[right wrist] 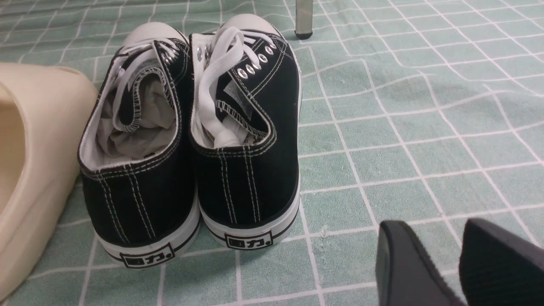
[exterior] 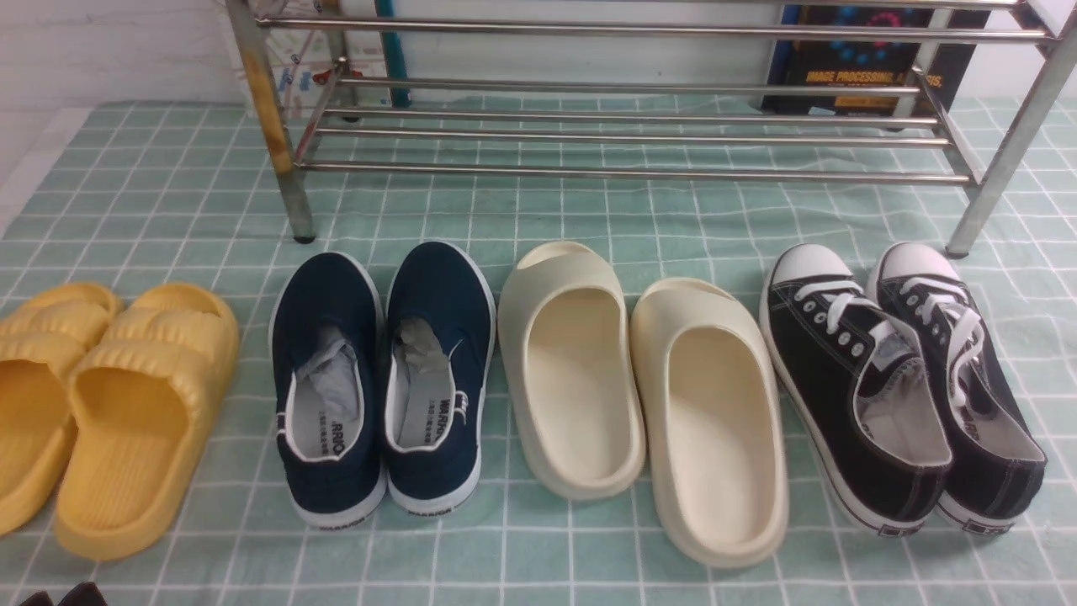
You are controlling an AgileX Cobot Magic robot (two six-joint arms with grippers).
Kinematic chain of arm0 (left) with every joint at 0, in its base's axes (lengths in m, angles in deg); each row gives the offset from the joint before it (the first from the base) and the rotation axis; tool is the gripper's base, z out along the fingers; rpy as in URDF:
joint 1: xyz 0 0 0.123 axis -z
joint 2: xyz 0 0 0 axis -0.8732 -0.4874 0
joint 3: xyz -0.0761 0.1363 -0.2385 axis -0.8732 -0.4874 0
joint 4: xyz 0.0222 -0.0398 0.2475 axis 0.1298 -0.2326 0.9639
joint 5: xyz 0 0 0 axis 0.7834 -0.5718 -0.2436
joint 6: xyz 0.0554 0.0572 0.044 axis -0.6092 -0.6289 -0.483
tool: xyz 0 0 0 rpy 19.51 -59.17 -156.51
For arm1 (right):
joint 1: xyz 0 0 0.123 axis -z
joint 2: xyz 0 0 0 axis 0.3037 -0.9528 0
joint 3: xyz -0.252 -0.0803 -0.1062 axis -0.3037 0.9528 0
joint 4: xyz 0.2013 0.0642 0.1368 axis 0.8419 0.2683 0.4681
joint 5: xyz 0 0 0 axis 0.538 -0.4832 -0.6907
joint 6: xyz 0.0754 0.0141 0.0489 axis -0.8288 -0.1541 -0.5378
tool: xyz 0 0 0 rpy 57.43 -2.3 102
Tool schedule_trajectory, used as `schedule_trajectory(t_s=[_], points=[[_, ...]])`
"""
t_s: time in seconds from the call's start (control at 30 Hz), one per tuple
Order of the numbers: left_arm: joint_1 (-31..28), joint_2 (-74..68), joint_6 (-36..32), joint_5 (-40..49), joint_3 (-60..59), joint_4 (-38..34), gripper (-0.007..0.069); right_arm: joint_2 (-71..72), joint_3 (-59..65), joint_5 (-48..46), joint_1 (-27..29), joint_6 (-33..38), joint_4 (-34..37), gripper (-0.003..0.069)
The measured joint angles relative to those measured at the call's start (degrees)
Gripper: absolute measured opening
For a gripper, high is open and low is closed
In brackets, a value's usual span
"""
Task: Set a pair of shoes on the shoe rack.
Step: Use the left arm to grab the shoe closest to it
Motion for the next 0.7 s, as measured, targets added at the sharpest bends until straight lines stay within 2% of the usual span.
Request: schedule_trajectory(t_s=[0.53, 0.63, 0.67, 0.7], points=[[0.00, 0.00, 1.71, -1.66, 0.00, -4.56, 0.0239, 0.00, 0.00, 0.00, 0.00, 0.00, 0.00, 0.0239], [0.00, 0.00, 8.02, -3.16, 0.00, -15.16, 0.0239, 0.00, 0.00, 0.00, 0.00, 0.00, 0.00, 0.0239], [0.00, 0.00, 11.46, -3.68, 0.00, -21.89, 0.0239, 0.00, 0.00, 0.00, 0.00, 0.00, 0.00, 0.0239], [0.00, 0.00, 13.70, -3.92, 0.00, -24.76, 0.0239, 0.00, 0.00, 0.00, 0.00, 0.00, 0.00, 0.0239]])
